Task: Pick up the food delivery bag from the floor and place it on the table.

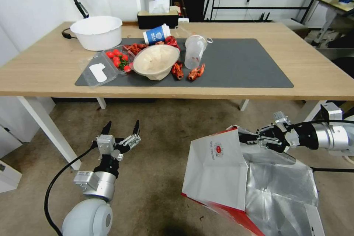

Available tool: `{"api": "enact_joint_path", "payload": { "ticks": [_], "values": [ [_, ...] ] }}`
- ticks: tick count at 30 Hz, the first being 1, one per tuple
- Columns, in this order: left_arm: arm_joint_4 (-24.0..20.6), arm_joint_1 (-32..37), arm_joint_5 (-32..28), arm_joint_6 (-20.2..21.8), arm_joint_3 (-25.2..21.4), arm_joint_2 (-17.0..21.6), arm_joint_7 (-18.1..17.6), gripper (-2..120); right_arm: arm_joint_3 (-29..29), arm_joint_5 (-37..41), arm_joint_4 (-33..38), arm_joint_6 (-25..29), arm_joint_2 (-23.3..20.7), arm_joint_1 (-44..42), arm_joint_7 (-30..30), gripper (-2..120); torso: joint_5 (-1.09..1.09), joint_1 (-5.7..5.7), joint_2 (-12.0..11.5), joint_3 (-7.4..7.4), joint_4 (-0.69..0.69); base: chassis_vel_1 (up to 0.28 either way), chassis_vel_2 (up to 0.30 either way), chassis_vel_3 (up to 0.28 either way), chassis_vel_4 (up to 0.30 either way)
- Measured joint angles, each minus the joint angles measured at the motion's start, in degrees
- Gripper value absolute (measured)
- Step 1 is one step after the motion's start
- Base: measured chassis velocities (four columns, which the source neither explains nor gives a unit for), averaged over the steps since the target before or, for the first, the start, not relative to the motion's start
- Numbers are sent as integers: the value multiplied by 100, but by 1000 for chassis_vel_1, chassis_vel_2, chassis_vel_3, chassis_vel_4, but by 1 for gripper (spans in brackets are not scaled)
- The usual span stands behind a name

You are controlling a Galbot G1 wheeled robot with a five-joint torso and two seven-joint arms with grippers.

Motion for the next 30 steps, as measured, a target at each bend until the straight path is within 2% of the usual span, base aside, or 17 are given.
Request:
{"api": "enact_joint_path", "payload": {
  "ticks": [30],
  "values": [
    [-6,11,3,-2,-25,23,4,100,-23,-1,-12,6,23,-9,-24,0,0,279,721,440,0,0,0,0,0]
  ]
}}
